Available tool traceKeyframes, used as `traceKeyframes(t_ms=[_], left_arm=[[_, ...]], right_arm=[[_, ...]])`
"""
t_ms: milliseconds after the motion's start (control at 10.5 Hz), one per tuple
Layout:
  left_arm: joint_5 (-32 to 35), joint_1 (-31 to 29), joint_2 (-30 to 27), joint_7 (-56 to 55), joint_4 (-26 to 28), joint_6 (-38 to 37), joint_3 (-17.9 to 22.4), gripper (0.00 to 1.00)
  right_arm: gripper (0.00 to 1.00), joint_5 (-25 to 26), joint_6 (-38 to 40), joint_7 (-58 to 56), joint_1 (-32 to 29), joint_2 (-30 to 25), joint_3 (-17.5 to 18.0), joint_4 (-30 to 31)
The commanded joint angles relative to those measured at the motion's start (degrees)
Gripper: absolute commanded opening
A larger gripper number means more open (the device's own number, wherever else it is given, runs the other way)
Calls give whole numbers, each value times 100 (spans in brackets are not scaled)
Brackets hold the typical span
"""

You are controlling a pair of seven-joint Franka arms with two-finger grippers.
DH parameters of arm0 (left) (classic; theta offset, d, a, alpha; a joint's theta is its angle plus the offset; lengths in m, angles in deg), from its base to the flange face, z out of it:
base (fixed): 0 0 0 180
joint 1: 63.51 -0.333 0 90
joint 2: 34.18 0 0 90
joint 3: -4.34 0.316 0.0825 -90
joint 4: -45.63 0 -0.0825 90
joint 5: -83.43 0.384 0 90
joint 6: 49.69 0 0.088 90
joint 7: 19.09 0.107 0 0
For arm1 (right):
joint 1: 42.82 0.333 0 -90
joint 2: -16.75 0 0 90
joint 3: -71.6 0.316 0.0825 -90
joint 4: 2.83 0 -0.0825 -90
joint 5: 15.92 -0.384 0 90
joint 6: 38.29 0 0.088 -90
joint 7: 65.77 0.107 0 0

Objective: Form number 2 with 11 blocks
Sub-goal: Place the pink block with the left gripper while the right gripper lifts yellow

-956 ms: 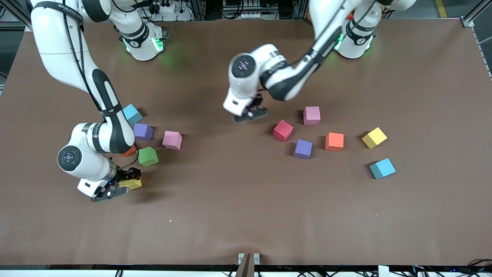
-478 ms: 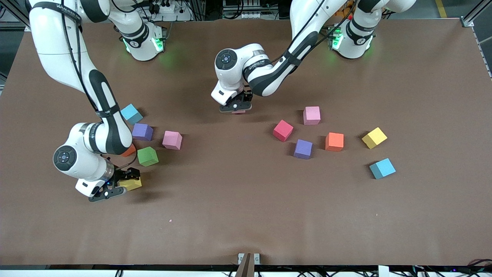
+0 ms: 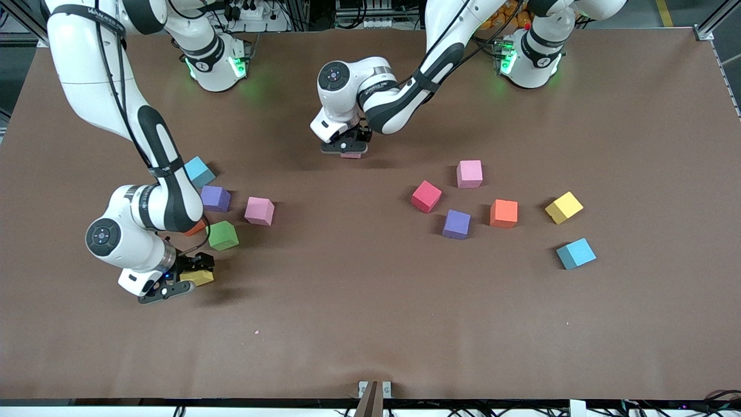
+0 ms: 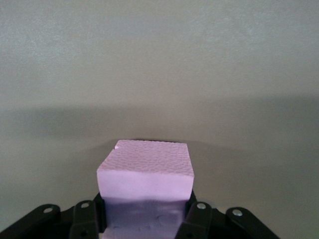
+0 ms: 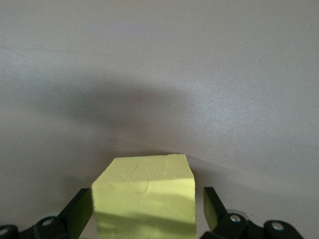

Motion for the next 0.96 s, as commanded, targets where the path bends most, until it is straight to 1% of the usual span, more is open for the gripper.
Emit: traceKeyframes(t_ms=[0, 191, 287, 382, 478, 573, 669, 765, 860], left_arm=[[137, -5, 33, 90, 57, 110, -88, 32], [128, 101, 113, 81, 66, 110, -79, 32], [120, 101, 139, 72, 74, 110, -79, 33], [111, 101, 148, 72, 66, 101, -79, 47], [111, 101, 139, -24, 57, 92, -79, 90], [67, 101, 87, -68, 31, 57, -79, 100], [49, 92, -1, -190, 4, -117, -88, 100], [41, 75, -202, -200, -39, -371, -88, 100], [14, 14, -413, -218, -101, -609, -79, 100]], right_arm=[[94, -143, -277, -129, -22, 30, 35, 157], [86, -143, -268, -129, -22, 30, 43, 158], [79, -143, -251, -129, -22, 21, 44, 158], [69, -143, -233, -120, -13, 12, 44, 149], [61, -143, -225, -120, -22, -5, 35, 131], [57, -143, -207, -120, -13, -23, 43, 114], [57, -143, -207, -120, -13, -40, 52, 122], [57, -143, -137, -120, -13, -171, 61, 114], [57, -143, 246, -164, -22, -459, 61, 122]])
